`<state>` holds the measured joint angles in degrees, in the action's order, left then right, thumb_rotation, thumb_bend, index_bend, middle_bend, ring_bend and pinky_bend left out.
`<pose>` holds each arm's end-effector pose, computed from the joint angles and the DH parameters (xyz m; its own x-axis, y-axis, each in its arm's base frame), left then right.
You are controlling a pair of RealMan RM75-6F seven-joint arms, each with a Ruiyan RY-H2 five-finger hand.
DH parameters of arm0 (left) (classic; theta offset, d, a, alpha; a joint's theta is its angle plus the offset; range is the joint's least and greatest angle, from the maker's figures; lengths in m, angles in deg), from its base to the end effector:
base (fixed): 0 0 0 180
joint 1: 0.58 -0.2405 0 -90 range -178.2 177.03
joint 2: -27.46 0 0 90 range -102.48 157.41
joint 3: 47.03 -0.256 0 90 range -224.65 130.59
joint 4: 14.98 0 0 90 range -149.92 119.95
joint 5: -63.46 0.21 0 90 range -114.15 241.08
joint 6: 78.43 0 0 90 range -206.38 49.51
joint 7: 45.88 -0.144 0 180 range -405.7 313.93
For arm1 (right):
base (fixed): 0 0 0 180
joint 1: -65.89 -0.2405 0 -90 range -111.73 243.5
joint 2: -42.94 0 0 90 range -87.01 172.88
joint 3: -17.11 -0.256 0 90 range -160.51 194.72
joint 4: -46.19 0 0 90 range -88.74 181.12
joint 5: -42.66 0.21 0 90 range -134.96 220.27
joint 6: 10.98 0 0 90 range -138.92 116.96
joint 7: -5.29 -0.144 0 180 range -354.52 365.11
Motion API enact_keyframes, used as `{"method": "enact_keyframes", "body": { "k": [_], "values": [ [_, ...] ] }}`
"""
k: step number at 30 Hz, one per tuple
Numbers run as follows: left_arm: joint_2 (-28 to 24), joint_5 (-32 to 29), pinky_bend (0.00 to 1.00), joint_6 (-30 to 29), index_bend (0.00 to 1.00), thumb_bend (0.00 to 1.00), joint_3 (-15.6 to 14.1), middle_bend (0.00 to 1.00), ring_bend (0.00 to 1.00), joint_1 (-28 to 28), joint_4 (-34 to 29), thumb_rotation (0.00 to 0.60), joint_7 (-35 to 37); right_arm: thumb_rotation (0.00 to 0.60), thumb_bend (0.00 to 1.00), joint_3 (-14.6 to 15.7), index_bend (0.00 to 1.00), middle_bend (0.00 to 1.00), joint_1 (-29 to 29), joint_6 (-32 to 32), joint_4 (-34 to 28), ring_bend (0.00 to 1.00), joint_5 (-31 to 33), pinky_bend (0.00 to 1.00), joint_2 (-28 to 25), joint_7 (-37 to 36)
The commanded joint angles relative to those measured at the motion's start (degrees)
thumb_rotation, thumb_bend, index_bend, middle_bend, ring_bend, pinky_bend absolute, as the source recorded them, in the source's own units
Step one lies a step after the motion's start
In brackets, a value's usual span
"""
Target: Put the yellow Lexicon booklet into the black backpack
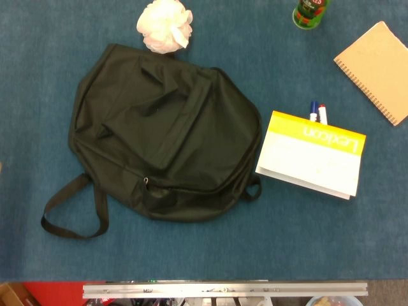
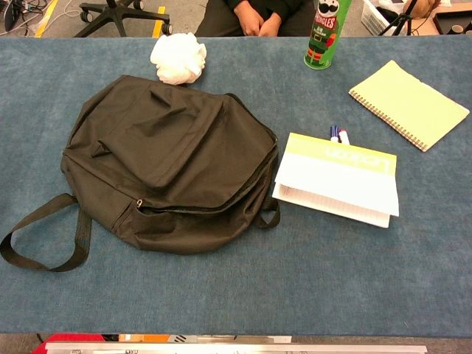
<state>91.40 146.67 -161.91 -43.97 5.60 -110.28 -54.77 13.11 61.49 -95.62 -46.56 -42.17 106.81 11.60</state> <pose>-0.3041 0.1878 0.1544 0.4869 0.0243 0.8731 0.8732 0.0086 -0.4872 -0.3127 -0.1826 0.1627 0.4887 0.0047 0.8725 -0.8724 0.0166 0.4885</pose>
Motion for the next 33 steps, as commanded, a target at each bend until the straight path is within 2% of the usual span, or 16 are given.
{"method": "enact_keyframes", "body": {
  "k": [1,7,16,33],
  "values": [
    [0.0,0.0,0.19,0.1,0.17,0.23,-0.1,0.20,0.20,0.0,0.1,0.600,0.0,0.600,0.03,0.0,0.36,0.38,0.0,0.0,-0.1,0.30,0.0,0.40,0.0,-0.1],
    [-0.3,0.3,0.19,-0.3,0.18,0.23,-0.3,0.20,0.20,-0.2,-0.2,0.600,0.4,0.600,0.03,0.2,0.36,0.38,-0.4,0.5,0.1,0.30,-0.7,0.40,-0.4,-0.9],
    [-0.5,1.2,0.19,0.0,0.18,0.23,-0.9,0.20,0.20,-0.1,-1.0,0.600,0.5,0.600,0.03,1.6,0.36,0.38,-4.7,7.0,1.6,0.29,-4.2,0.40,-1.2,-0.4],
    [-2.3,0.8,0.20,0.7,0.18,0.23,-2.6,0.20,0.20,-1.4,-2.8,0.600,1.9,0.600,0.00,4.8,0.33,0.33,-13.7,18.6,7.8,0.24,-10.5,0.36,6.0,0.1]
  ]
}}
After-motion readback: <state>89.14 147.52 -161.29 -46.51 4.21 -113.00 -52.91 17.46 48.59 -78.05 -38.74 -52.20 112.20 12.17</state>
